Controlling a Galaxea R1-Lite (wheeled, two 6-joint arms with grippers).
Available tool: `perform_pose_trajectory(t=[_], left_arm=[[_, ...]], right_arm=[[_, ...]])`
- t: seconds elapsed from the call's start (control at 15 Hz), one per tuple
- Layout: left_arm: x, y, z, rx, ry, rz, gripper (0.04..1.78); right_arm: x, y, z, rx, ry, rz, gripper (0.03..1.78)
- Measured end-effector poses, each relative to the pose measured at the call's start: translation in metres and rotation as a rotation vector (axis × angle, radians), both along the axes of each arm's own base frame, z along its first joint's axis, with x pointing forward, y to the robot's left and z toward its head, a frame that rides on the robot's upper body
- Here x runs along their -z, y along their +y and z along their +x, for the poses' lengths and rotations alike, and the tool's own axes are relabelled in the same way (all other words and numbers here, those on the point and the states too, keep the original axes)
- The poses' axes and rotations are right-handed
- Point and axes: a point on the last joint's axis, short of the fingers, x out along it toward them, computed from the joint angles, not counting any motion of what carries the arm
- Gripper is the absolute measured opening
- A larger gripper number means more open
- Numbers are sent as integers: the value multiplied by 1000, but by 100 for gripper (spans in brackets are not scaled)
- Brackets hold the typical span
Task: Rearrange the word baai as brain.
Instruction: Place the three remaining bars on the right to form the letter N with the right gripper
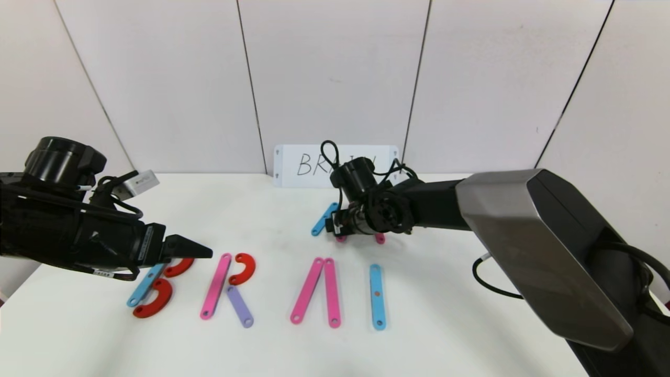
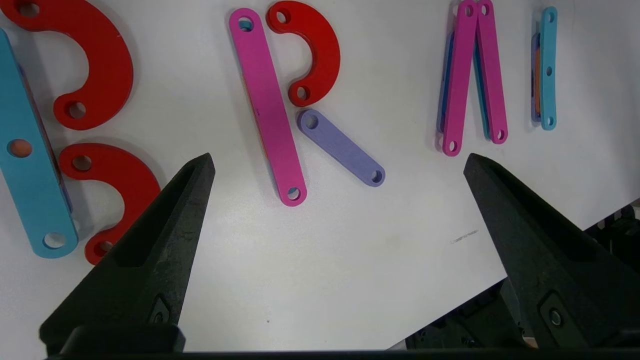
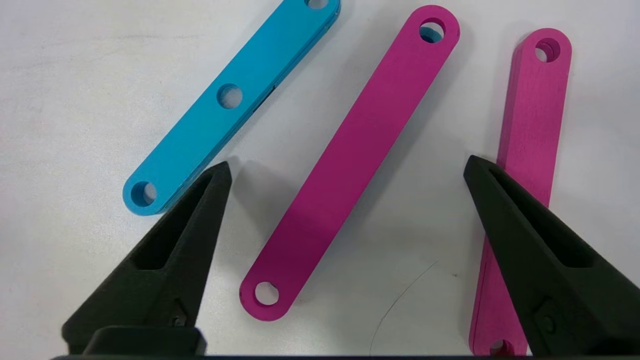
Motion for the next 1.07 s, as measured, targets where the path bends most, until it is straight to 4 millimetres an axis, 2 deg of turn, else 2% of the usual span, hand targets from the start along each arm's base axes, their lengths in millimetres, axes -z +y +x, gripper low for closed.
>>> perform_pose_trajectory(t=[0.2,0.4,0.53,0.6,0.8,1.07], left_arm=[[1,-1,0,3,3,0,174],[2,-1,1,3,0,1,174],[2,-1,1,3,-1,1,174],[2,-1,1,4,0,1,174],[3,-1,1,5,2,0,174],[4,-2,1,10,7,0,174]], right_arm=[[2,0,1,1,1,-2,122],[2,0,0,0,3,-3,66],[2,0,0,-1,5,-5,38],[2,0,0,-1,6,-4,31],[0,-1,-1,1,10,-5,30],[-22,-6,-7,14,1,7,30]])
